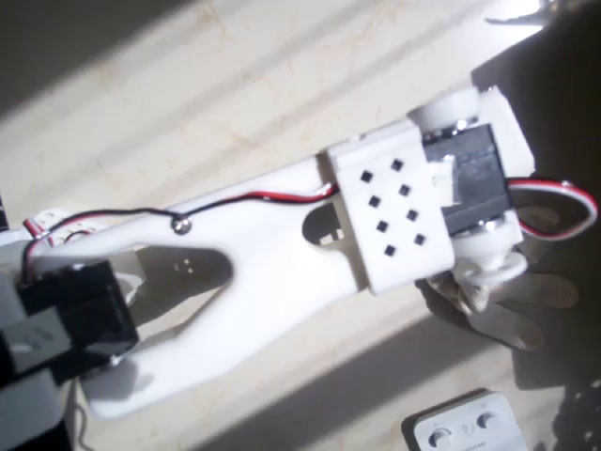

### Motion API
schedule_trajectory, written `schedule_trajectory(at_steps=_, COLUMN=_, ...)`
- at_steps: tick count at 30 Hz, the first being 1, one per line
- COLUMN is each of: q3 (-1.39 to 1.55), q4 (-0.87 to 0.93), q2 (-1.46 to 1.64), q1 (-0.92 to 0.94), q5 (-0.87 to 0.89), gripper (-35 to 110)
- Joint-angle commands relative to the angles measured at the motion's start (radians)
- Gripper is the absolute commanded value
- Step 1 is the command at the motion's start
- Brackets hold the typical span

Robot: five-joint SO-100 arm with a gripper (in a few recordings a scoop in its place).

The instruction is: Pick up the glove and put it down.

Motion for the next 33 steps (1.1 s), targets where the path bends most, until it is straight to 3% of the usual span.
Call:
schedule_trajectory(at_steps=1, q3=0.17, q4=-0.11, q2=0.229, q1=0.002, q5=-0.006, gripper=0)
schedule_trajectory(at_steps=12, q3=0.796, q4=-0.416, q2=0.825, q1=0.002, q5=-0.006, gripper=0)
schedule_trajectory(at_steps=33, q3=1.571, q4=-0.423, q2=1.789, q1=0.0, q5=-0.006, gripper=0)
